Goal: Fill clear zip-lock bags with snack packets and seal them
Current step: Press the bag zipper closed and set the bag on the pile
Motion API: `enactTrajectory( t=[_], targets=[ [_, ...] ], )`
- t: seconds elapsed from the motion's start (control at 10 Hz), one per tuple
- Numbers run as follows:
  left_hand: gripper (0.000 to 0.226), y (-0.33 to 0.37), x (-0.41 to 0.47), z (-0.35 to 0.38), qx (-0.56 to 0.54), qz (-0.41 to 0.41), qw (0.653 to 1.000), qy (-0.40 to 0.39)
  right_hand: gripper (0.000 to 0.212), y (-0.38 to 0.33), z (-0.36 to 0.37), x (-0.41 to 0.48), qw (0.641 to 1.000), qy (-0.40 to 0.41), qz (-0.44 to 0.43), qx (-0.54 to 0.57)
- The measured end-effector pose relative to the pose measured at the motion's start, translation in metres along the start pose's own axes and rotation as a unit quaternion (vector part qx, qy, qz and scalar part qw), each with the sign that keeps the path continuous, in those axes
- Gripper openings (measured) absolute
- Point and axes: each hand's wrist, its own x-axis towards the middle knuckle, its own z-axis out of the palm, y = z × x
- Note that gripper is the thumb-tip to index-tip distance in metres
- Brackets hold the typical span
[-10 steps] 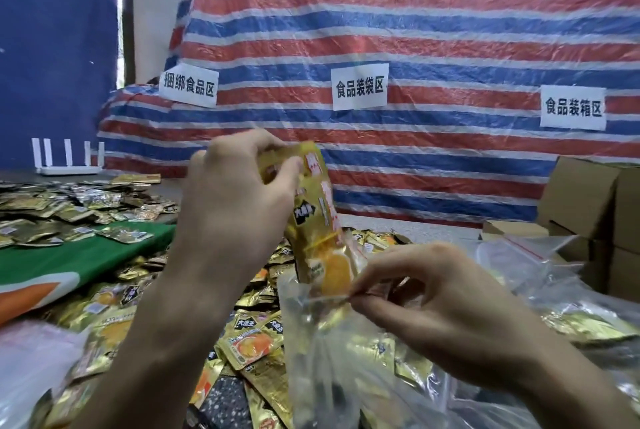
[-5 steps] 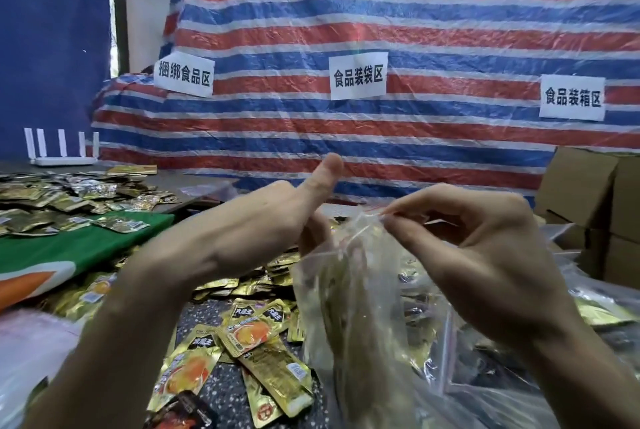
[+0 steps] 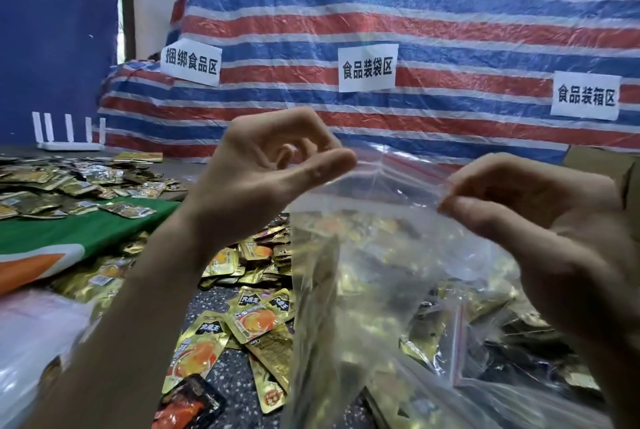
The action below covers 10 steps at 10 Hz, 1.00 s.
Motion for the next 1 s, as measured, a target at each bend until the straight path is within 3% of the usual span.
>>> enactTrajectory(
  t=[0.1, 0.2, 0.3, 0.4, 0.5, 0.6, 0.8, 0.9, 1.0],
  targets=[
    [0.016, 0.000, 0.001, 0.003, -0.031, -0.035, 0.998, -0.052, 0.003, 0.002, 0.003, -0.001, 0.998, -0.041, 0.019, -0.032],
    [0.027, -0.010, -0.001, 0.003, -0.102, -0.078, 0.991, -0.026, 0.009, 0.001, 0.003, 0.000, 0.998, -0.032, 0.033, -0.034],
    [0.029, -0.034, 0.002, 0.007, -0.158, -0.101, 0.978, 0.089, 0.010, 0.000, 0.004, 0.002, 0.997, -0.047, 0.041, -0.049],
    [0.020, -0.079, -0.003, 0.019, -0.057, -0.198, 0.967, 0.151, 0.012, 0.000, 0.007, 0.002, 0.992, -0.092, 0.063, -0.066],
    [0.013, -0.126, -0.019, 0.042, 0.095, -0.320, 0.936, 0.112, 0.018, -0.002, 0.010, 0.002, 0.988, -0.115, 0.068, -0.073],
    [0.024, -0.162, -0.035, 0.068, 0.247, -0.386, 0.888, 0.028, 0.017, -0.004, 0.012, 0.001, 0.987, -0.125, 0.071, -0.072],
    [0.043, -0.212, -0.078, 0.096, 0.169, -0.449, 0.876, -0.037, 0.015, -0.006, 0.014, 0.003, 0.985, -0.139, 0.072, -0.077],
    [0.046, -0.234, -0.091, 0.102, 0.279, -0.474, 0.833, -0.056, 0.014, -0.005, 0.016, 0.002, 0.983, -0.145, 0.076, -0.079],
    [0.032, -0.249, -0.095, 0.099, 0.241, -0.515, 0.822, 0.031, 0.015, -0.004, 0.019, 0.002, 0.982, -0.151, 0.077, -0.078]
  ],
)
